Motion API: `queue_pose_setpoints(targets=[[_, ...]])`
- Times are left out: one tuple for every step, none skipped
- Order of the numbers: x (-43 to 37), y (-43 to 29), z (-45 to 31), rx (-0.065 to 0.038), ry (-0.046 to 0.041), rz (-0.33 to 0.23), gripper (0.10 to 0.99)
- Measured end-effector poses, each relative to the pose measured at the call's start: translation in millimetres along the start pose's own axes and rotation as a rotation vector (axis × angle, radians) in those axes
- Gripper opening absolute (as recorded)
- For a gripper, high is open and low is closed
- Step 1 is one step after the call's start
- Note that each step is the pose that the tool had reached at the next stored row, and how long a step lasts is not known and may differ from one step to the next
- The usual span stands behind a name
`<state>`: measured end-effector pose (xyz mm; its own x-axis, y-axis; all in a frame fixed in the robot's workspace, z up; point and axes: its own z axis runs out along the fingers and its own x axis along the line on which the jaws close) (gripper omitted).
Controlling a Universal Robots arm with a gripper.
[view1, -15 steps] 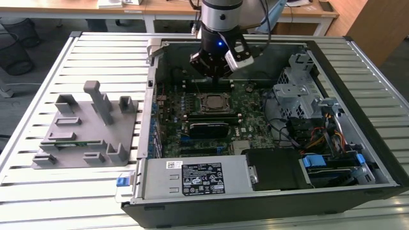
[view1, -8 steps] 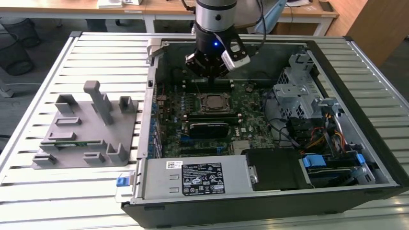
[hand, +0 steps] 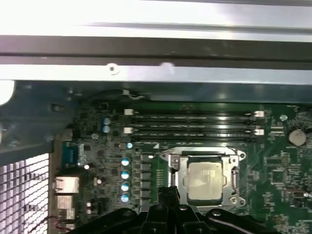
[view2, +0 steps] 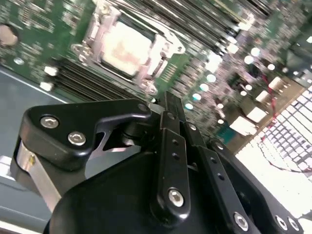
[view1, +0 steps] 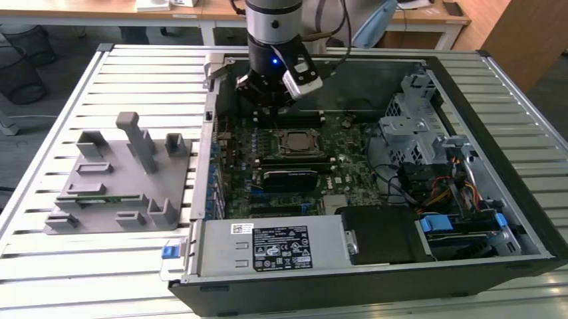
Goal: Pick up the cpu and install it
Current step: 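Install the first cpu locking lever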
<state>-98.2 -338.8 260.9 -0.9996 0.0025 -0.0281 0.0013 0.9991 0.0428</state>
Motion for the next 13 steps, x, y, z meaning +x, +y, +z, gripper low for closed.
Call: queue_pose_setpoints(targets=[[1.8,0.1,0.0,0.0,0.0,0.0,0.106],[2.7,0.4,0.0,0.0,-0.0001,0.0,0.106],[3.2,1.1,0.1,0.0,0.0,0.0,0.106],[4.3,1.9,0.1,0.0,0.0,0.0,0.106],[6.6,2.6,0.0,0.0,-0.0001,0.0,0.106],[8.8,3.2,0.1,0.0,-0.0001,0.0,0.106],[10.0,4.1,0.1,0.0,0.0,0.0,0.106],[10.3,5.1,0.3,0.0,0.0,0.0,0.106],[10.6,6.1,0.5,0.0,0.0,0.0,0.106],[11.2,7.4,0.7,0.0,0.0001,0.0,0.106],[12.0,8.3,1.0,0.0,0.0001,0.0,0.106],[12.6,9.3,1.4,-0.001,-0.0001,0.0,0.106],[13.1,10.4,1.8,-0.001,0.0,0.0,0.106]])
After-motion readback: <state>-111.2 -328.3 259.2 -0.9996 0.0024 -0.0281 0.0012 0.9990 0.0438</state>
